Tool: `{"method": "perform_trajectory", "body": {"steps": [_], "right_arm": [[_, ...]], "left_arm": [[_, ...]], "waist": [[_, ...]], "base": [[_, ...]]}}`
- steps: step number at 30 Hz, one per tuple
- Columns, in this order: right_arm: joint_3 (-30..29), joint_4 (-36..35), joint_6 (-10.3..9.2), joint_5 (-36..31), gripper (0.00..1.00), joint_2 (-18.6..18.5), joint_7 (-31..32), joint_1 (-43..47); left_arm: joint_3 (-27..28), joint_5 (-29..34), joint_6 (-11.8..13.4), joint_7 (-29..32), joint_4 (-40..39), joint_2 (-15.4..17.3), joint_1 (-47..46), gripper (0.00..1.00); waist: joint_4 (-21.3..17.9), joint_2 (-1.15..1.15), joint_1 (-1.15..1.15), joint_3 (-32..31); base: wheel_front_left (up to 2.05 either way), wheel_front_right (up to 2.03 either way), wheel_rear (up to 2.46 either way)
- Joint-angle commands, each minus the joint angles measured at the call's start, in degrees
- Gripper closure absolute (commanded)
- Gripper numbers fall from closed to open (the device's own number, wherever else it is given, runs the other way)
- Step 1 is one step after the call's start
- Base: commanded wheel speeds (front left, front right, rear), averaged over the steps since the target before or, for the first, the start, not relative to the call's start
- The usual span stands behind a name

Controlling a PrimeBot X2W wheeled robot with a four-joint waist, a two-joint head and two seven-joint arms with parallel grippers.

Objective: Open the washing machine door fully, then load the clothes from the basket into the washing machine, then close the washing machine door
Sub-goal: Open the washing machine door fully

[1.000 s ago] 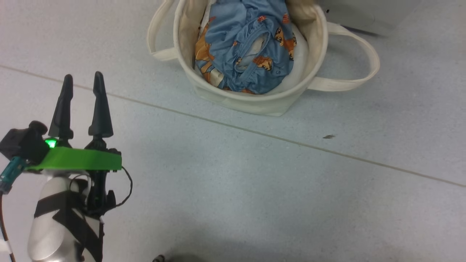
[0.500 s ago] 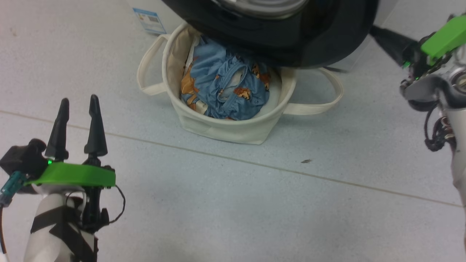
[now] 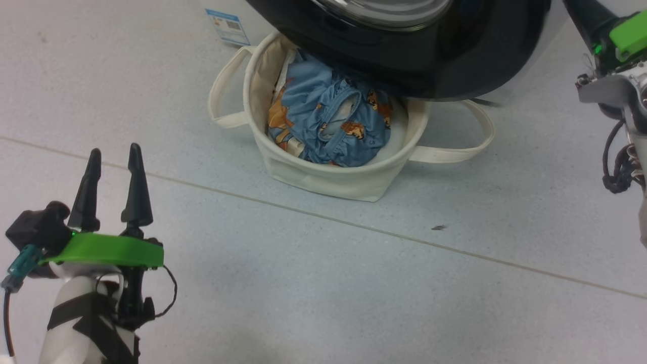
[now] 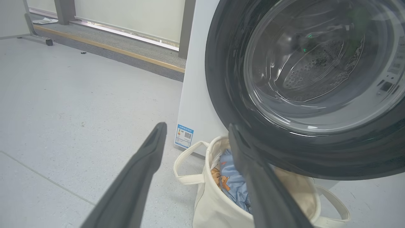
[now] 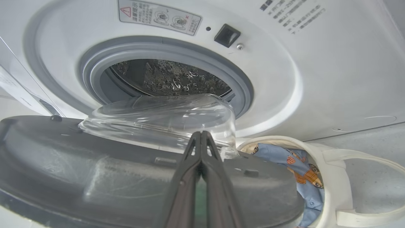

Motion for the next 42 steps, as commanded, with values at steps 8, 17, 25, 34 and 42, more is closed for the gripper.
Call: {"method": "perform_trajectory", "body": {"steps": [8,17,25,34,42], "right_arm": [[4.5,-2.7,0.44,-2.6,1.00,0.9,4.1,-3.2],[8.1,-4.6,0.44,-2.7,1.00,2.0,10.7,2.0],[10.3,-10.0,0.44,-3.7,1.00,3.9,14.2,8.3],[11.0,-11.7,0.44,-6.3,1.00,6.9,14.2,11.8],[11.8,-10.9,0.44,-8.1,1.00,9.5,16.6,13.4]], "left_arm": [[2.2,0.1,-0.3,-0.7,-1.4,0.8,-0.1,0.00],[4.6,0.4,-0.3,-0.7,-1.6,1.7,3.4,0.00],[6.8,0.2,-0.2,-0.7,-1.4,2.3,6.6,0.00],[7.1,0.4,0.0,-0.7,-0.4,2.4,8.1,0.00],[7.0,0.7,0.4,-0.7,-0.1,2.7,9.8,0.00]], "waist": [[1.3,0.00,-0.01,-0.6],[-0.9,0.00,-0.01,-5.3],[-1.1,0.00,-0.01,-9.6],[2.0,0.00,-0.01,-13.0],[6.4,0.00,-0.01,-16.1]], "base": [[0.00,0.00,0.00],[0.00,0.00,0.00],[0.00,0.00,0.00],[0.00,0.00,0.00],[0.00,0.00,0.00]]}}
